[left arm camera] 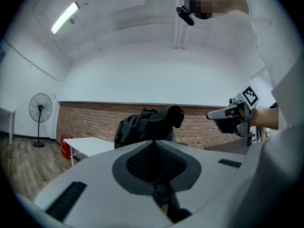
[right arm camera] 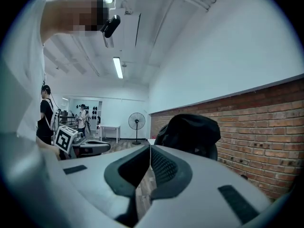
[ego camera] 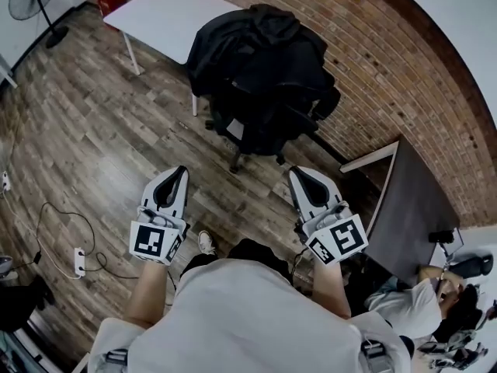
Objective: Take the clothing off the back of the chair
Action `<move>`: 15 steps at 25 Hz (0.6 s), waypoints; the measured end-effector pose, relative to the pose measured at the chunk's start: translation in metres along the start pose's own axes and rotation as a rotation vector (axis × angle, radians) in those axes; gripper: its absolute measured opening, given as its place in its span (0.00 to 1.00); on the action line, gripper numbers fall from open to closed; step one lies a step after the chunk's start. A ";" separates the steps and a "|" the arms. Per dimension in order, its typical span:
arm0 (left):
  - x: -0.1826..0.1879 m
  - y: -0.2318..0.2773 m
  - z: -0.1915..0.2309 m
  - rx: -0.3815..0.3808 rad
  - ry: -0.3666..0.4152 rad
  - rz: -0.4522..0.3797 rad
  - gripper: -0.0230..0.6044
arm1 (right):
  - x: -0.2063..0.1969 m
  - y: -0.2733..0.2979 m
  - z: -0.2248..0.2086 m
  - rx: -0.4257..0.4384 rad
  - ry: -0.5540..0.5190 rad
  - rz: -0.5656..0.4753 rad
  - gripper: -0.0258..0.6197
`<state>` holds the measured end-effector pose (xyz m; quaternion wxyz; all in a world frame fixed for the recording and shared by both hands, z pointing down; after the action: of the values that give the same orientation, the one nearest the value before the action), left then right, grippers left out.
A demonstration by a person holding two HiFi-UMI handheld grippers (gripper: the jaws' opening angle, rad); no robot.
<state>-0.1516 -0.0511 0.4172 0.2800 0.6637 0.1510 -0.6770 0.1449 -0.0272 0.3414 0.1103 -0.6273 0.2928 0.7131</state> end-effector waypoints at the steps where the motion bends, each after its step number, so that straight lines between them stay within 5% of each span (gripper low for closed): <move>1: -0.001 0.008 0.001 -0.012 -0.011 0.006 0.08 | 0.000 0.003 -0.004 -0.007 0.002 0.005 0.07; 7: 0.015 0.057 0.001 -0.040 0.003 -0.026 0.08 | 0.010 0.016 -0.045 -0.007 0.002 -0.017 0.07; 15: 0.047 0.081 0.002 0.054 0.058 -0.077 0.08 | 0.035 0.029 -0.092 0.051 -0.041 -0.123 0.07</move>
<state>-0.1046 -0.1251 0.3842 0.2313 0.6839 0.1661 -0.6717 0.1990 -0.1091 0.3126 0.1758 -0.6262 0.2694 0.7102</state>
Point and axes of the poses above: the fingertips, and each gripper's own axes: y forward along the fingers, z to its left, x out of its top, the point moved 8 cm from there along -y, backward along the fingers, and after that the axes turned 8 degrees about z, right-handed, at the moved point
